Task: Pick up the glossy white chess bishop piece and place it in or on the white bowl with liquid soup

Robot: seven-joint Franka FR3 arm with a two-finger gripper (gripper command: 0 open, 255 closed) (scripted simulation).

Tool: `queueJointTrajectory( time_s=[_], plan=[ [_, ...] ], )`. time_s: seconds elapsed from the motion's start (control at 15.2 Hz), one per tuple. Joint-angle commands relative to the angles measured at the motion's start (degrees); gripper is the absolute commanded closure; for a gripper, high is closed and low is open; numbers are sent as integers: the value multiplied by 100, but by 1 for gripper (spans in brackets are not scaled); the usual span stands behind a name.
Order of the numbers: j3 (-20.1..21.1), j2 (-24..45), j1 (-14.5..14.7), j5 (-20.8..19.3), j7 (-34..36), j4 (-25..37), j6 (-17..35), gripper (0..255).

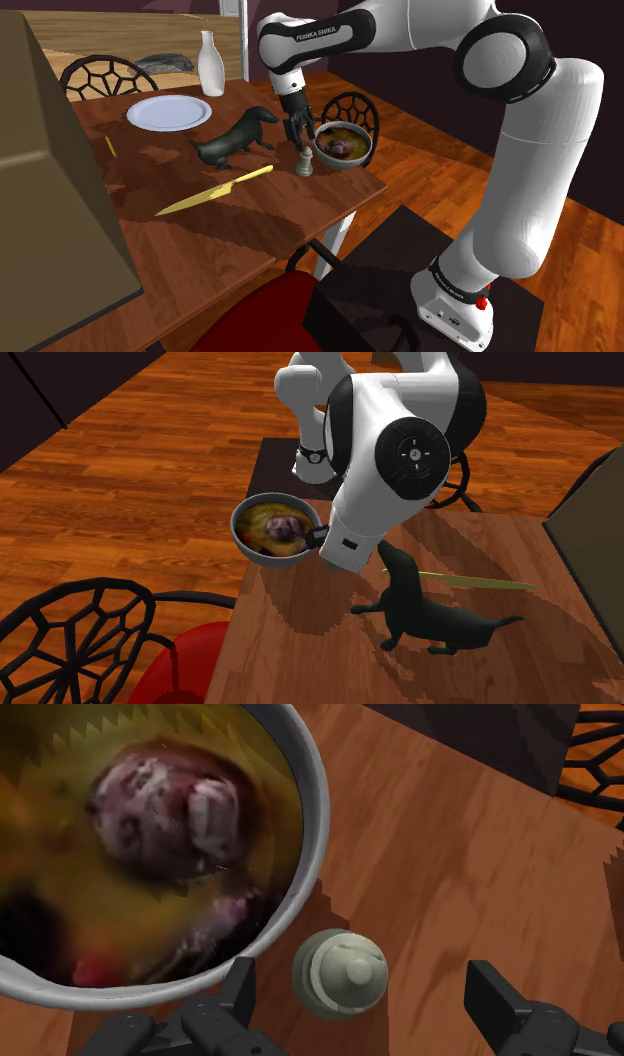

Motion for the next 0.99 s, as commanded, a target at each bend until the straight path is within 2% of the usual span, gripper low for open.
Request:
queueJointTrajectory(
  time_s=[0.0, 0.26, 0.79, 0.86, 0.92],
  plan=[
    [-4, -22, -12, -3, -15, -170, 141, 0],
    [-9, -123, -30, -3, -12, -641, 512, 0],
    [0, -122, -37, -5, -10, -641, 512, 0],
    [-1, -100, -37, -7, -9, -632, 525, 255],
    [-2, -107, -39, -8, -12, -639, 526, 255]
  ],
)
